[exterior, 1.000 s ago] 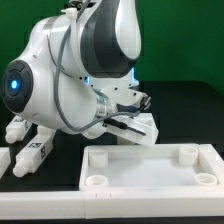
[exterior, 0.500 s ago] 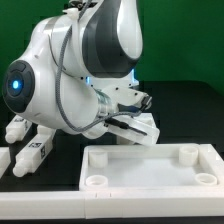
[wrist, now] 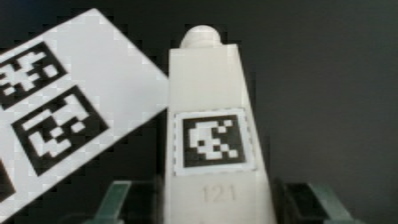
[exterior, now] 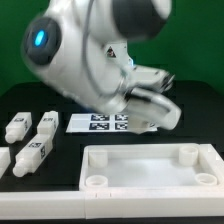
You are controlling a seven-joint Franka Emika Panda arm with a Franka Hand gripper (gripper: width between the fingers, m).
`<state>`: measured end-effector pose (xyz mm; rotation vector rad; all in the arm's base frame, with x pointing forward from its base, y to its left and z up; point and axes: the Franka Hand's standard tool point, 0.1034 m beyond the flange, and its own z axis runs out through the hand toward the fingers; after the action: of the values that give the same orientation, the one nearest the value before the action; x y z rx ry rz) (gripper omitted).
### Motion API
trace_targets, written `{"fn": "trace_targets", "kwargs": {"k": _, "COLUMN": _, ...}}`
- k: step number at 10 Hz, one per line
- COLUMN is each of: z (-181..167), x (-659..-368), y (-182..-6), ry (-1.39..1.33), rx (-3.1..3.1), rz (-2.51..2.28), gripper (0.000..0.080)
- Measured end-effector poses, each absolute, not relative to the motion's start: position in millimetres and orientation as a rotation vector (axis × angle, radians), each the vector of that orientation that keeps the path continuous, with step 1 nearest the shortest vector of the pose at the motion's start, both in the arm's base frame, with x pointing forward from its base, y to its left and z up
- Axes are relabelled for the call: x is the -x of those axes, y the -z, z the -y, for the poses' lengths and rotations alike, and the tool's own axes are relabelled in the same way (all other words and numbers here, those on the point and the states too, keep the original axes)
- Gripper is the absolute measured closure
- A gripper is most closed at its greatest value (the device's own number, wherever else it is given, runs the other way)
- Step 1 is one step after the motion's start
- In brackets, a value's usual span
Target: Assemble desk
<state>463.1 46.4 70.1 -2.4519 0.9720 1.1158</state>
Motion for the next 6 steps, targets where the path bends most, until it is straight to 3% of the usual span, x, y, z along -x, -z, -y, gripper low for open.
{"fn": "trace_targets", "kwargs": {"k": 1, "z": -53, "x": -466, "y": -95.5, "ry": -1.076, "rx": 2.526, "rz": -0.939, "gripper": 0.0515}}
{"fn": "trace_targets", "kwargs": {"k": 2, "z": -50, "x": -475, "y": -100.3, "ry": -1.006, "rx": 2.610, "rz": -0.888, "gripper": 0.0515}}
{"fn": "trace_targets", "kwargs": {"k": 4, "z": -55, "x": -479, "y": -93.5, "ry": -0.805, "rx": 2.688, "rz": -0.927, "gripper": 0.0515}}
{"fn": "trace_targets", "kwargs": {"k": 5, "z": -55, "x": -485, "y": -99.4, "ry": -0.699, "rx": 2.737, "rz": -0.895, "gripper": 0.0514}}
{"fn": "trace_targets", "kwargs": {"k": 6, "z": -47, "x": -498, "y": -121.0, "ry": -0.616, "rx": 2.779, "rz": -0.786, "gripper": 0.0514}}
